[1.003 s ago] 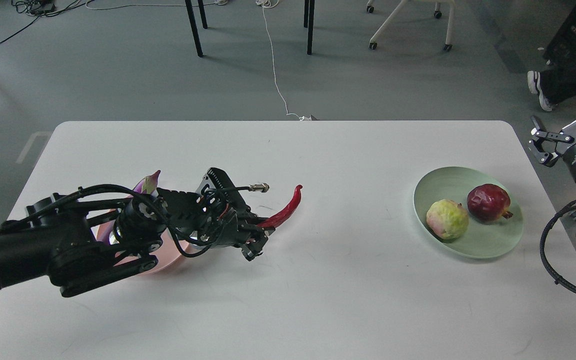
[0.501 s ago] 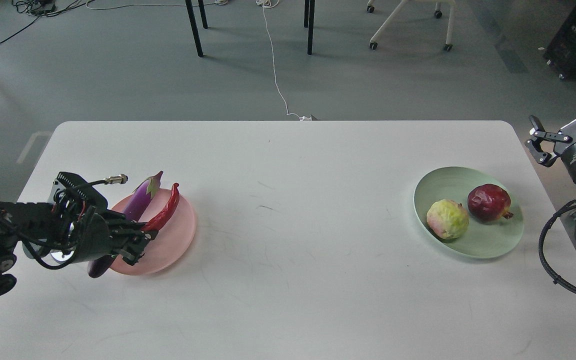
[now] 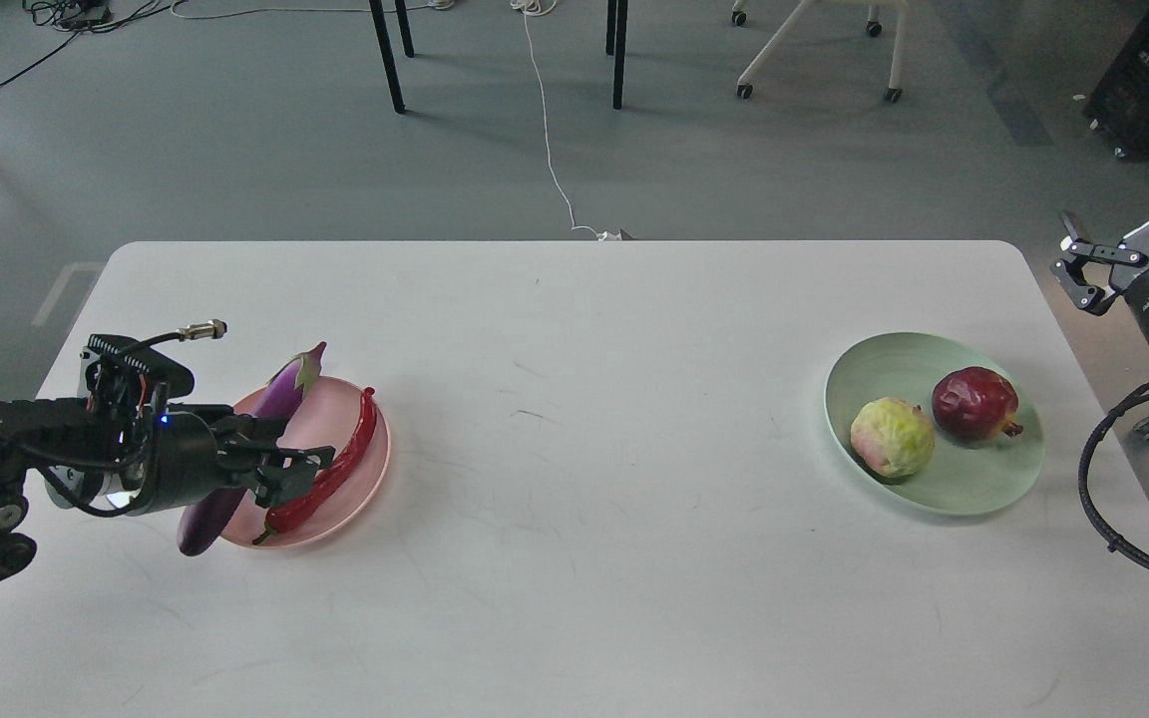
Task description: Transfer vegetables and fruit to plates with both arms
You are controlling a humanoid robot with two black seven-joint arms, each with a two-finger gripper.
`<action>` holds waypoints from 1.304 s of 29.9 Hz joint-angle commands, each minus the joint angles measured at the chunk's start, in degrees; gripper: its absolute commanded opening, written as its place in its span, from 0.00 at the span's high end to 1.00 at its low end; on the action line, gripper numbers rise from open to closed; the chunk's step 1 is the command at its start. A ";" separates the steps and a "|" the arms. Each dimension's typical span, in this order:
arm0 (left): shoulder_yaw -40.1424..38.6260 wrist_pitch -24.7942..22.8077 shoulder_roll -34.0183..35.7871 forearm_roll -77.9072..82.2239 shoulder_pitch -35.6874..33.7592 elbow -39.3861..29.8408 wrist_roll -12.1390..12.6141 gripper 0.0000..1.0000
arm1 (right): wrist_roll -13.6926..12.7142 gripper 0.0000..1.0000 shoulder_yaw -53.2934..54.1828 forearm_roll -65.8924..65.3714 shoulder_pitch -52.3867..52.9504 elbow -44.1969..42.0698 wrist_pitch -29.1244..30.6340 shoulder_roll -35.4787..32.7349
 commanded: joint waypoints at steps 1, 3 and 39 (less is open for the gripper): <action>-7.91 0.03 -0.52 -11.41 -0.03 0.80 0.08 0.05 | 0.05 0.01 0.46 0.09 0.47 0.00 0.00 0.31; -13.88 -0.14 -1.39 -21.77 0.32 2.81 0.08 0.05 | -0.29 0.01 0.64 0.09 1.17 -0.17 0.00 0.31; -41.51 -9.90 -39.63 -99.43 -5.22 55.83 0.78 0.02 | -7.50 0.01 6.70 7.38 8.82 -5.54 0.00 13.32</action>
